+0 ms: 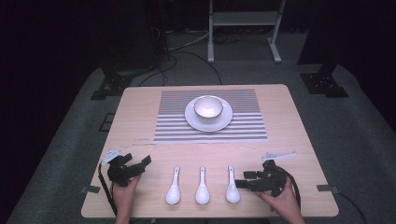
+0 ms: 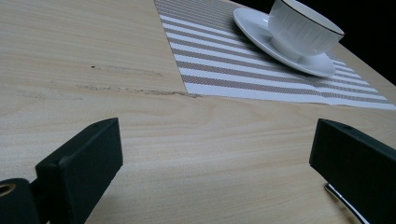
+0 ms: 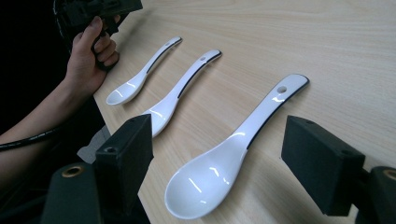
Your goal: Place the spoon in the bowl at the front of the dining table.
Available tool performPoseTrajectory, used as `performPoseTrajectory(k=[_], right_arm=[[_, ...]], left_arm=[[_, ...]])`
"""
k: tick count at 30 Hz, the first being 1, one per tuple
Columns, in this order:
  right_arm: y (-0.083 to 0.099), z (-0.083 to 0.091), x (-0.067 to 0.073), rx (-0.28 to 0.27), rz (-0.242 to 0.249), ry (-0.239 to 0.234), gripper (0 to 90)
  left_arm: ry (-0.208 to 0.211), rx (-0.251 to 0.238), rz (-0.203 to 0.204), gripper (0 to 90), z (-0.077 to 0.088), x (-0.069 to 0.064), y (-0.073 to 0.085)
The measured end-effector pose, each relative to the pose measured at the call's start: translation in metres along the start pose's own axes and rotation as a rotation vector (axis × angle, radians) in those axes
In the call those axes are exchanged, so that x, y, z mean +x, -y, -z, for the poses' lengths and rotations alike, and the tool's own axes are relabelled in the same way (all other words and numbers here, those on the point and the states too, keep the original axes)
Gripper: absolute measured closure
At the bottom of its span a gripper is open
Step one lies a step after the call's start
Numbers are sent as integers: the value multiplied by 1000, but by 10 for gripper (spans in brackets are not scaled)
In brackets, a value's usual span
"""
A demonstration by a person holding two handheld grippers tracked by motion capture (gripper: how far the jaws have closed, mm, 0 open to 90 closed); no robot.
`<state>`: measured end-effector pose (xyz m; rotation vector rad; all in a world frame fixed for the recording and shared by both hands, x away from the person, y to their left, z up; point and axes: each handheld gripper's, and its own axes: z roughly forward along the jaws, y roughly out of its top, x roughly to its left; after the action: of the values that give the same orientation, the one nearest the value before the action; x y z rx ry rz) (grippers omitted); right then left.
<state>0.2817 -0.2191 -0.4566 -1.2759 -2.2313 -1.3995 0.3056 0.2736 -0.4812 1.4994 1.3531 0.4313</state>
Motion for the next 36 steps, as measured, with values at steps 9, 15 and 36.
performPoseTrajectory(k=[9,15,36], right_arm=[[-7,-12,-4,23,-15,4,265],[-12,-17,-10,26,-35,17,277],[-24,-32,-18,59,-47,65,355]], left_arm=[[0,0,0,12,0,0,0],[0,0,1,12,0,0,0],[2,-1,2,12,0,0,0]])
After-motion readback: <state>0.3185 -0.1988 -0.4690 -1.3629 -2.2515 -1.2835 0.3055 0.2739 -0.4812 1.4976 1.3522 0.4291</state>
